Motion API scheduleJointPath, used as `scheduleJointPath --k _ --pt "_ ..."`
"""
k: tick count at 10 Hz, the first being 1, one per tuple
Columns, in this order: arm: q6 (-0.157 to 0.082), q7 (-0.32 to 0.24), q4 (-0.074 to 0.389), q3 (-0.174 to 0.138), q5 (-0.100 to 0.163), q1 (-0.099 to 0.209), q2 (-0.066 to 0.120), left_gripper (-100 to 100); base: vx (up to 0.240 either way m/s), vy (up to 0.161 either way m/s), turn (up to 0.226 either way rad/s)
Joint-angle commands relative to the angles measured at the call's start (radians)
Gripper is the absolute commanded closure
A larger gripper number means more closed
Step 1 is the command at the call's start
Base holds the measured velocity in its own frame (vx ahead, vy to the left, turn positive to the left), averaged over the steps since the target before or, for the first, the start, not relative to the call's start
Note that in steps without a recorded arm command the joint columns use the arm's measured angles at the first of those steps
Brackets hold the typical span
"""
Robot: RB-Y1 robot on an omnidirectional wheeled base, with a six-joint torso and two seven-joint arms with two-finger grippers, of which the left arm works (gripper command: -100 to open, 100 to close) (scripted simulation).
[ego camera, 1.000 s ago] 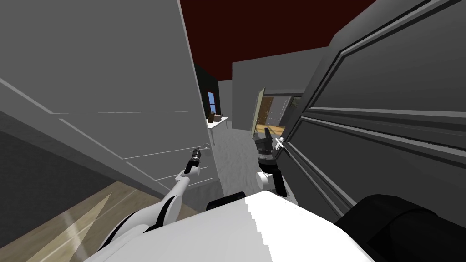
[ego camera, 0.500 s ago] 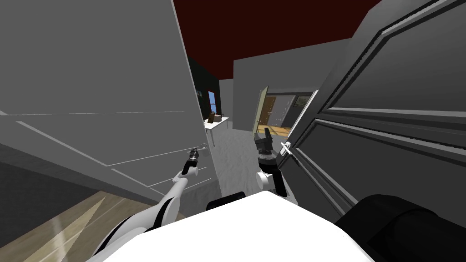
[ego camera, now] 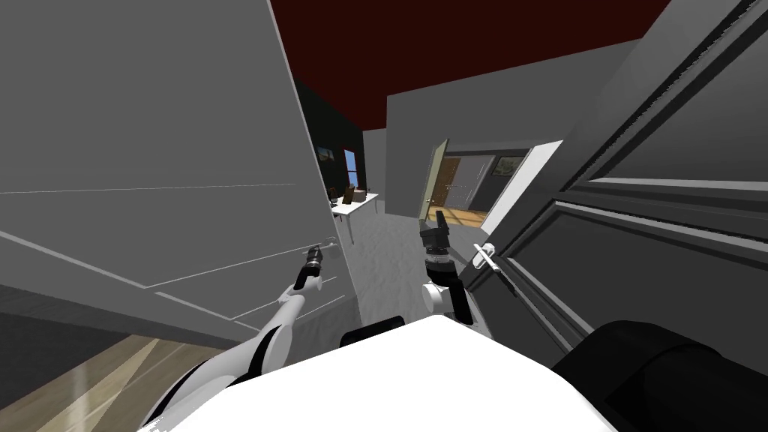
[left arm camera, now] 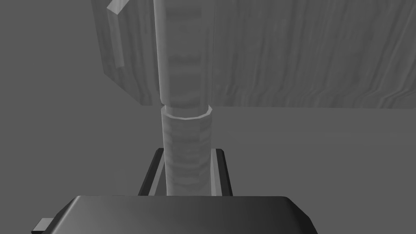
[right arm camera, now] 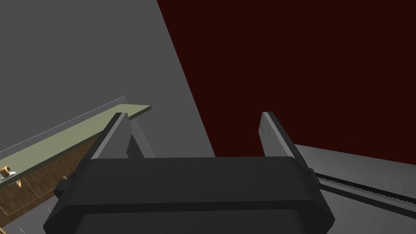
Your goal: Push the door open
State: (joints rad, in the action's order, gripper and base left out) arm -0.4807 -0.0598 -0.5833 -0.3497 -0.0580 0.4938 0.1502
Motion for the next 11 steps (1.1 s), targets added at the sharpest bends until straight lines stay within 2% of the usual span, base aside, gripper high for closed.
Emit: scheduleJointPath --k 1,3,4,5,8,10,11 --pt "0.001 0.014 -0.007 -0.025 0.008 -0.004 0.009 100 0.188 -0.103 0.081" --pt "0.001 0.017 -0.007 -0.036 0.012 -0.006 0.014 100 0.169 -0.075 0.066" --pt "0.002 0.022 -0.007 -0.053 0.017 -0.010 0.022 100 0.141 -0.074 0.037" --pt "0.002 0.022 -0.007 -0.053 0.017 -0.010 0.022 100 0.127 -0.067 0.048" --pt "0.002 0.034 -0.008 -0.090 0.031 -0.018 0.040 100 0.187 -0.107 0.079" --pt "0.002 0.034 -0.008 -0.090 0.031 -0.018 0.040 100 0.075 -0.027 0.019" --pt "0.002 0.041 -0.008 -0.110 0.038 -0.022 0.050 100 0.113 -0.073 0.049"
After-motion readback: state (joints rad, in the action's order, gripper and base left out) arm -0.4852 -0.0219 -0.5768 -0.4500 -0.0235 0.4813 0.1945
